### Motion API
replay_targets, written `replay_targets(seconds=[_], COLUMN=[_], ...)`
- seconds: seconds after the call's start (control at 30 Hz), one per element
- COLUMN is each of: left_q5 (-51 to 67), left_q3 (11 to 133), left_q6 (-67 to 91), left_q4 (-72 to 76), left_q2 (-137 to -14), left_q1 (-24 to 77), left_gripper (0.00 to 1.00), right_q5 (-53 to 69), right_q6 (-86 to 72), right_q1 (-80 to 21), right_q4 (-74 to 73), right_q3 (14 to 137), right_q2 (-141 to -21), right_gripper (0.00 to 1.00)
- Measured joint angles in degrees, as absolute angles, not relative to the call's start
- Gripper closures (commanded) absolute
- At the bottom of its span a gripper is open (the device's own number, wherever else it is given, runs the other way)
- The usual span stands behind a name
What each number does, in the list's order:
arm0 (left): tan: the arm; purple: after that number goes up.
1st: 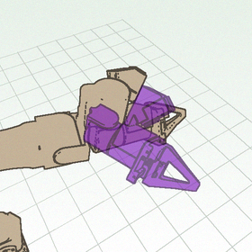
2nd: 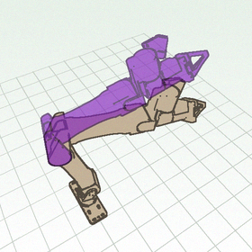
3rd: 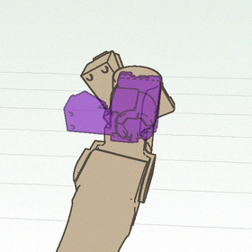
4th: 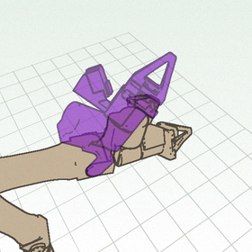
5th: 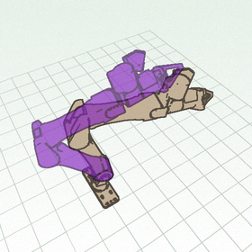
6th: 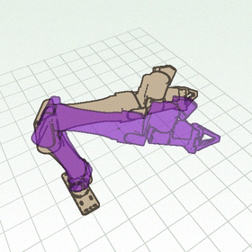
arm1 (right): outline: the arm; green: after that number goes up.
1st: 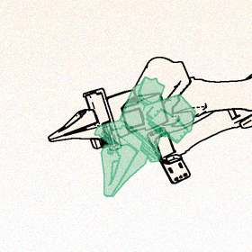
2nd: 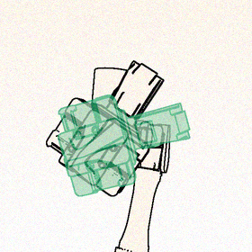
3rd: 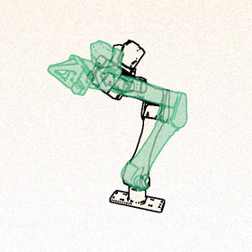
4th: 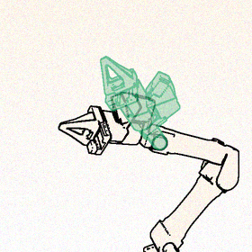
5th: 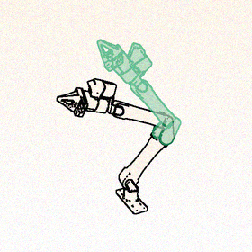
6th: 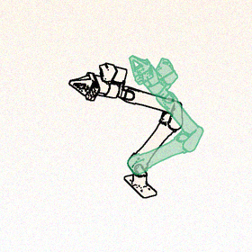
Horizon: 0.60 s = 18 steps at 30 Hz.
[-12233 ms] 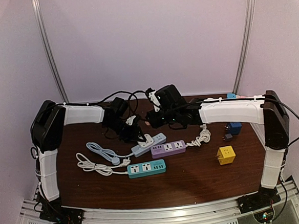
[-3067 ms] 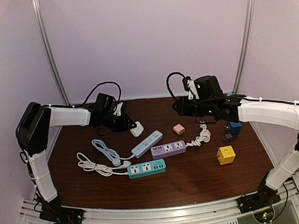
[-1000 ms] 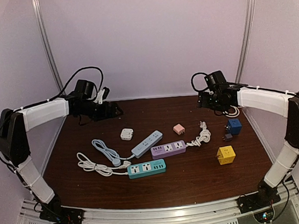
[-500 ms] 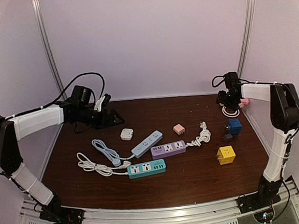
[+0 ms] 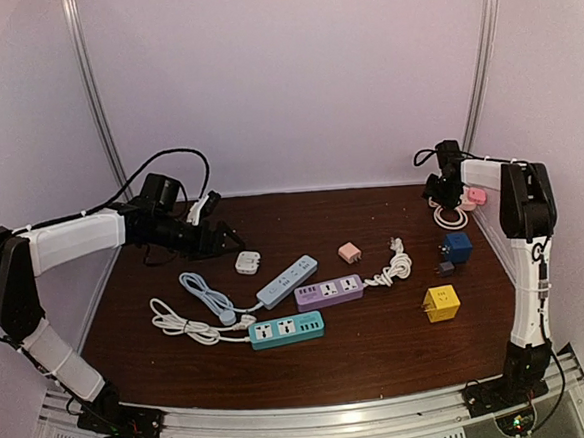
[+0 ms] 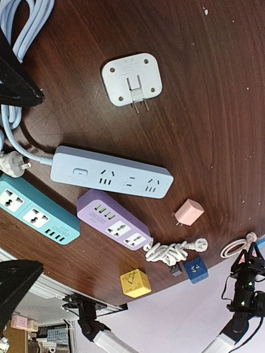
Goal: Pull the plug off the socket
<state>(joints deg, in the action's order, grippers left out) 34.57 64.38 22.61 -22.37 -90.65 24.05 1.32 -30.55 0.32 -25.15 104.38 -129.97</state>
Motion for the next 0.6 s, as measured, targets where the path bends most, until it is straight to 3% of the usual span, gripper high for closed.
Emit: replay_targets(seconds=[0.37, 0.6], left_q5=[34.8, 34.7], left_q3=[63.8, 63.7], left_q6=[22.4, 22.4], left_q4=[-22.4, -22.4], left_q2=[-90.7, -90.7], left_q1=[24.1, 24.1], left_gripper=[0.02, 0.02], right_q5=[3.3, 5.7], right_q6=[-30.2, -30.7], right_q1=[2.8, 2.4], right_q4=[-28.9, -29.1], right_q3=[109.1, 109.6], right_q2=[-136.2, -136.6], right_gripper=[0.47, 0.65])
